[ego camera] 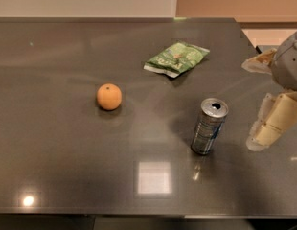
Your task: Move redbull can near orange
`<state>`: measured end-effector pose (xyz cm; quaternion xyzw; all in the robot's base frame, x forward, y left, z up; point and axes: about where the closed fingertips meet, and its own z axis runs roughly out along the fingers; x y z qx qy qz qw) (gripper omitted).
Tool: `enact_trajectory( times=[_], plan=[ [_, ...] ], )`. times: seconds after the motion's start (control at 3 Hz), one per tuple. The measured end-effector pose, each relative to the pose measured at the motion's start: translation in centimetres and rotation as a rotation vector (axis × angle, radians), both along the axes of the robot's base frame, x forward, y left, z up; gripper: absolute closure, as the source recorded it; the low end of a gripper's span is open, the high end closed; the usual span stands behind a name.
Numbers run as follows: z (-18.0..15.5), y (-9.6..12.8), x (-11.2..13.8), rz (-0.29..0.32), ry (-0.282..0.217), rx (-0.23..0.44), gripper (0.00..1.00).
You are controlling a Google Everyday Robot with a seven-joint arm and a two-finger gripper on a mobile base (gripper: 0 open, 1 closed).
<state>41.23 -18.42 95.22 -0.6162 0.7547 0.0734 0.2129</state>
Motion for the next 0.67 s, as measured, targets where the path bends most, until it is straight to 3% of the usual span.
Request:
enact_trajectory(
  times=[0.67],
  plan=[
    [-2.4,2.9,-0.5,0.059,-0.036,0.097,0.0]
  ],
)
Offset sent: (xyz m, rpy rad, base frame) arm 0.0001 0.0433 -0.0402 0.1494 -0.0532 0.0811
